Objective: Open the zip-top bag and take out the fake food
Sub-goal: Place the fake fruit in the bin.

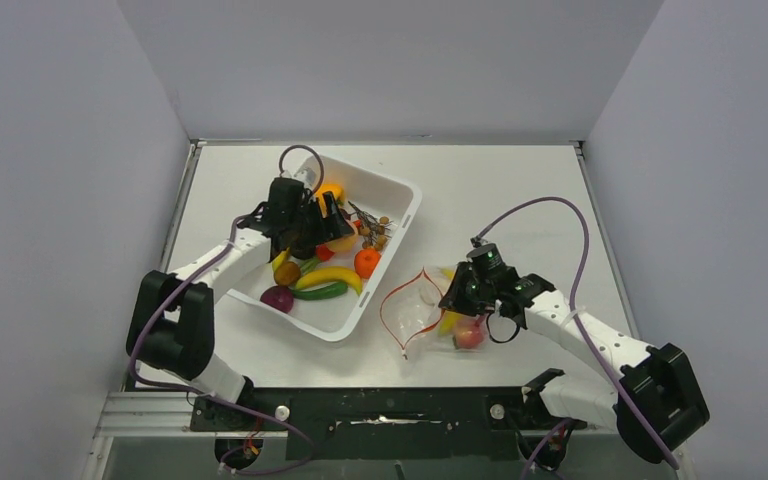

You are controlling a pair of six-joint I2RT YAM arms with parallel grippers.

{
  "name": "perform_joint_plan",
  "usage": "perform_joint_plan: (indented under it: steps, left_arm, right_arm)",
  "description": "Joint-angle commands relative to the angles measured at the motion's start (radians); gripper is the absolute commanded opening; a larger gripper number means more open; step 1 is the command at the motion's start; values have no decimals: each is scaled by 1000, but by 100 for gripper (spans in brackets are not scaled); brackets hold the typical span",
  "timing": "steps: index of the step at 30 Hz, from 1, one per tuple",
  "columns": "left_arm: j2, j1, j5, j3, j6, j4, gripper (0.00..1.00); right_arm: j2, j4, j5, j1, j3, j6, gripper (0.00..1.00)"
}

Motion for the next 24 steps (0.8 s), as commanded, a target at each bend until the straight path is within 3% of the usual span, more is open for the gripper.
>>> perform_joint_plan:
  steps: [1, 3, 7, 12, 24]
  left_arm:
    - [19, -10, -15, -6, 73, 75, 22]
    - [55, -16, -31, 0, 90, 75, 28]
    - [108, -45, -32, 29, 144, 44, 60]
    - [79, -76, -67, 45, 176, -16, 77]
    - [-9, -77, -130, 110, 190, -139, 79]
  right_arm:
    - [31, 40, 21, -6, 40, 35, 13]
    - [44, 40, 15, -5, 49, 34, 14]
    - [52, 38, 6, -4, 52, 27, 14]
    - [20, 25, 18, -8, 36, 20, 14]
    - [-96, 22, 36, -11, -16, 20, 14]
